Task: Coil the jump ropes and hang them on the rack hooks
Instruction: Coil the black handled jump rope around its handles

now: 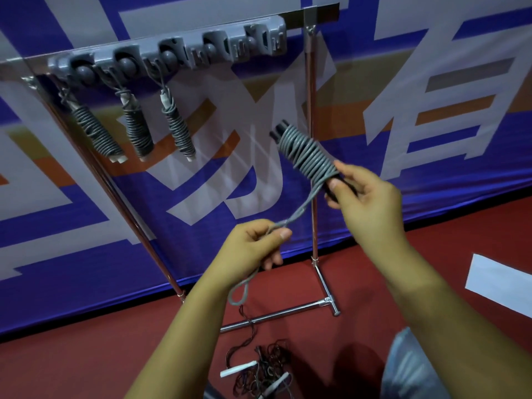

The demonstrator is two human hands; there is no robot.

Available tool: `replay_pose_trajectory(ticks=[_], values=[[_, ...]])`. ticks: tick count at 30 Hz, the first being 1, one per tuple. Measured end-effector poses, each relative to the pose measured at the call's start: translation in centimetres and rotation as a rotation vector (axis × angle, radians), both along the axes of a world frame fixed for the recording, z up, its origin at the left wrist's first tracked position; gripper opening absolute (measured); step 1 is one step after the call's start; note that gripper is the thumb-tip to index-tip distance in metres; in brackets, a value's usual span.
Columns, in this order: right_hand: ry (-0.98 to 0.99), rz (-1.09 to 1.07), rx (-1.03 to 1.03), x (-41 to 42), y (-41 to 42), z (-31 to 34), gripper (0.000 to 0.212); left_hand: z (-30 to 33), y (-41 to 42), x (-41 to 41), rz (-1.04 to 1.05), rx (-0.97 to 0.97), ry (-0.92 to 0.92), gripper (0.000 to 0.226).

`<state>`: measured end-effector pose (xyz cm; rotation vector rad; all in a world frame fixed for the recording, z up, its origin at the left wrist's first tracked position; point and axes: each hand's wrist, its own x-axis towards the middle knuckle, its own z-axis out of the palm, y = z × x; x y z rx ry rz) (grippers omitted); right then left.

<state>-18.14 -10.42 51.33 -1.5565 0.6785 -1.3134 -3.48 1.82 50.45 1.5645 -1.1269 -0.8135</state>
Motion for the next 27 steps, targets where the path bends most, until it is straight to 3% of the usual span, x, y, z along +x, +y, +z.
replay_pose_trajectory(ticks=[6,11,14,18,20,24,27], values=[[-0.076,-0.108,0.007,-0.7,-3.9,3.7,0.032,-4.6,0.7,2.0,0.195,-0.010,0.339,0.038],[0.043,-0.047,-0.062,0.3,-3.0,2.8,0.033,-3.8,-0.8,1.5,0.093,-0.072,0.416,0.025],[0.037,0.010,-0.046,1.1,-2.2,2.0,0.034,-2.1,-2.2,1.1,-0.009,-0.126,0.553,0.043],[0.031,0.000,-0.043,1.5,-2.1,2.0,0.034,-0.9,-2.8,-0.6,-0.241,-0.149,0.376,0.032],[0.030,-0.012,-0.057,1.4,-2.2,2.3,0.033,-0.7,-2.9,-1.3,-0.152,-0.185,0.319,0.022],[0.032,-0.022,-0.081,1.1,-2.3,2.3,0.034,-0.4,-2.6,-1.0,0.016,-0.304,0.744,0.017],[0.045,-0.012,-0.055,1.1,-2.4,1.6,0.034,-0.2,-2.5,-0.1,0.034,-0.329,0.886,0.008]])
